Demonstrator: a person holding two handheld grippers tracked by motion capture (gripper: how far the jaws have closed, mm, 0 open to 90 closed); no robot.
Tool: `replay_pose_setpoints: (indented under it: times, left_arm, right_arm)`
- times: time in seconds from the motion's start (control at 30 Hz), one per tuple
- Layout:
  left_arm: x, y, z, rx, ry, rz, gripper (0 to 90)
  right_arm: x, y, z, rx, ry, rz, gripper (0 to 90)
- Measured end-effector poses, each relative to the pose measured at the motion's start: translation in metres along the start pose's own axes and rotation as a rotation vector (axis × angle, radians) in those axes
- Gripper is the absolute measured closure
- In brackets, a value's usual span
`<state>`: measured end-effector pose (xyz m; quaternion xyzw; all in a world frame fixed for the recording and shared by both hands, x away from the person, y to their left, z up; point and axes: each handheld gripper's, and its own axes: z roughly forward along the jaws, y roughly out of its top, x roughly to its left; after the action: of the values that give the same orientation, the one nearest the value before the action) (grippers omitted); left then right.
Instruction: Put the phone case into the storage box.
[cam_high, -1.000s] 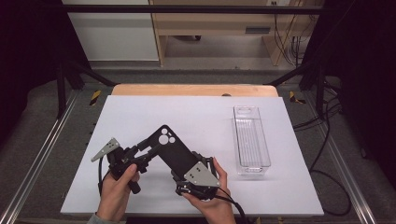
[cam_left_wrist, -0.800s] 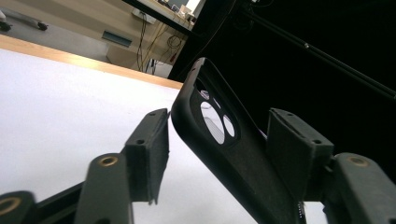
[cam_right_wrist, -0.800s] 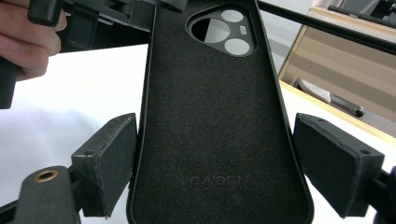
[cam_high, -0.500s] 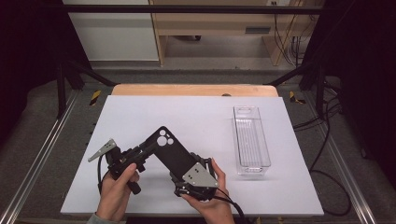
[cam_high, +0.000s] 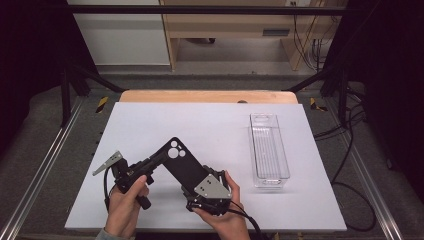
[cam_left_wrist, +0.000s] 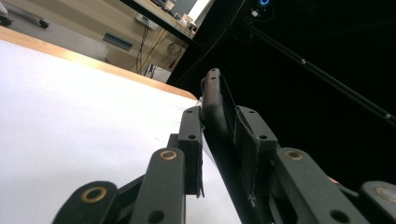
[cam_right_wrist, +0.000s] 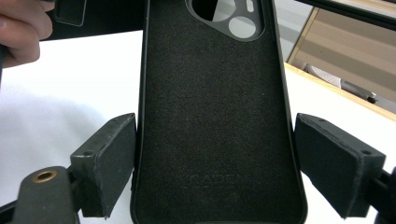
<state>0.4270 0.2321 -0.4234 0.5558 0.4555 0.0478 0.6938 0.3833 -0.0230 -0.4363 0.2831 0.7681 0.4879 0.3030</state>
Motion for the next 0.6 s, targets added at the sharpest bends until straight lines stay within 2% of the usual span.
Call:
replay_pose_setpoints:
  times: [0.17,0.4,0.6]
  left_arm:
    - [-0.002,-0.001,0.001,0.002,0.001,0.01,74.5]
    - [-0.005,-0.005,0.002,0.004,-0.014,-0.008,77.7]
    - [-0.013,-0.004,0.002,0.007,-0.028,0.018,80.2]
  right_arm:
    - [-0.001,-0.002,0.003,0.02,0.007,0.009,15.7]
    - [-0.003,-0.006,0.006,0.051,0.016,0.021,15.4]
    - [-0.004,-0.008,0.009,0.065,0.026,0.044,15.0]
